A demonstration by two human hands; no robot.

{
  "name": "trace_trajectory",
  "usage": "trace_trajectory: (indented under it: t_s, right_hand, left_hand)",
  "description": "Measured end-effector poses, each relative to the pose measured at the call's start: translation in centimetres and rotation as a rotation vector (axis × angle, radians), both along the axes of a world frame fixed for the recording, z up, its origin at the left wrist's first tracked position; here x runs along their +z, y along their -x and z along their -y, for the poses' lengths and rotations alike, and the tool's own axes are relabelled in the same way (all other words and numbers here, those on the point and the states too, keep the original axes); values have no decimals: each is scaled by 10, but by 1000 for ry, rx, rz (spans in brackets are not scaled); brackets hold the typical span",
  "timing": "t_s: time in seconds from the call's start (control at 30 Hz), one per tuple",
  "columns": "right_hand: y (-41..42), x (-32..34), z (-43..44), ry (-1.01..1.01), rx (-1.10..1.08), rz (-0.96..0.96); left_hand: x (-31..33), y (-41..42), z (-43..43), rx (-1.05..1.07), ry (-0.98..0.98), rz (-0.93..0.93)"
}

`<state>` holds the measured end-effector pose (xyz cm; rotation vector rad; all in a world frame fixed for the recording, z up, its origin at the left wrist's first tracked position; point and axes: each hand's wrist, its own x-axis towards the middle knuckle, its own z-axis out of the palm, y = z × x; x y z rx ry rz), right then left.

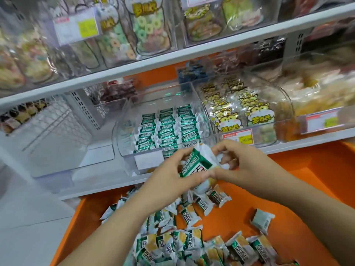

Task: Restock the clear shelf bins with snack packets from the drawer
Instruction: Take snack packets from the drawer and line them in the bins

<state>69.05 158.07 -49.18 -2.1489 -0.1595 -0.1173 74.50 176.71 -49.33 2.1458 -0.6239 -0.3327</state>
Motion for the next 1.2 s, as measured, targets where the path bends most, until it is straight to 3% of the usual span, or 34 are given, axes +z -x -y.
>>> trace_trajectory:
  t_s: [0.13,0.27,0.4,0.6,0.73,0.93,1.07,1.2]
  right_hand:
    - [-11,4,19,-27,-79,4]
    - [-25,-5,38,333,-196,18]
    - [-31,-10,41,472,-169,-37]
    - [-30,-12,45,506,-134,-80]
    - [-30,-14,45,512,-126,-99]
    - [-31,-12,44,505,-133,-92]
    - [-32,-11,44,518,-131,-93]
    - [-30,-11,45,519,-124,-97]
  left_hand:
    - [20,-30,7,56,11,110]
    - [32,-70,17,168,47,177]
    - [32,-99,36,171,-50,253]
    - [27,-118,44,25,-395,67]
    - [27,-128,41,-67,-494,-68]
    - [31,-141,57,-175,-715,-72]
    - [30,-140,63,-251,-856,29]
    - [37,-133,53,-251,-750,137]
